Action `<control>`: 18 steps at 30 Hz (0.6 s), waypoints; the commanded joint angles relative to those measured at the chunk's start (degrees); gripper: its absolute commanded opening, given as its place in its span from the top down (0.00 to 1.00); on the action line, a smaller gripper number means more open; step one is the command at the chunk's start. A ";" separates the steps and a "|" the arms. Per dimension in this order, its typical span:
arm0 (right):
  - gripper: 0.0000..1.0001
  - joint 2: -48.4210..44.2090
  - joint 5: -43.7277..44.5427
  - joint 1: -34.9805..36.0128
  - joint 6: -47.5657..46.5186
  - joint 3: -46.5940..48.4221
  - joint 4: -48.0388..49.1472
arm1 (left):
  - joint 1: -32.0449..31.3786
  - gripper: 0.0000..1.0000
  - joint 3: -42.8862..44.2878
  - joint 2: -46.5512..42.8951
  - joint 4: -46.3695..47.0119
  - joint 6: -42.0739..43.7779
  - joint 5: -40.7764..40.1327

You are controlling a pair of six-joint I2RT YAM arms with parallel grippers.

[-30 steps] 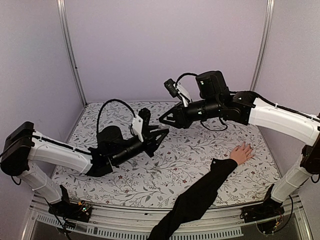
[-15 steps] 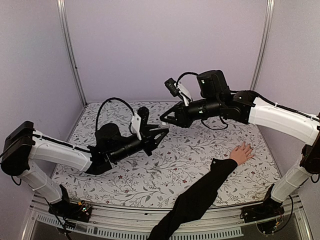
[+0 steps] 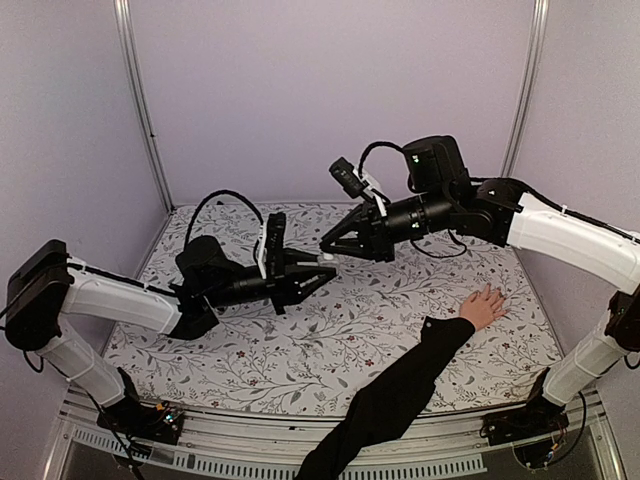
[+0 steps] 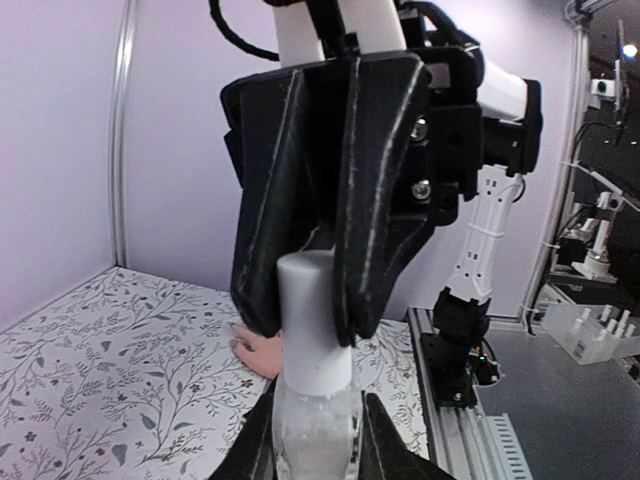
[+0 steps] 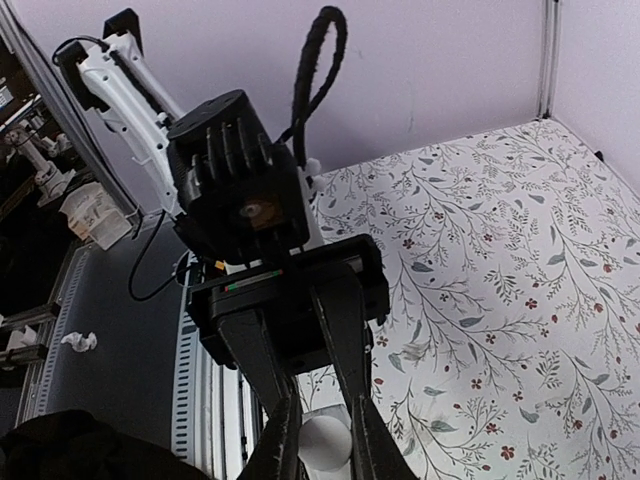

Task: Paint the nails
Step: Unscrew the nail polish bottle.

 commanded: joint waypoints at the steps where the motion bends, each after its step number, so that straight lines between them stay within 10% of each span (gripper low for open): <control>1: 1.00 -0.35 -9.53 0.68 -3.93 -0.69 1.24 | -1.58 1.00 3.38 1.74 9.00 -1.76 17.80; 10: 1.00 -0.85 -15.85 0.77 -7.89 -0.61 0.39 | -1.61 1.00 4.57 2.69 11.88 -4.52 22.37; 18: 0.57 -2.84 -6.90 0.53 -4.17 -0.86 1.52 | -1.58 1.00 0.97 -1.98 5.00 2.94 4.25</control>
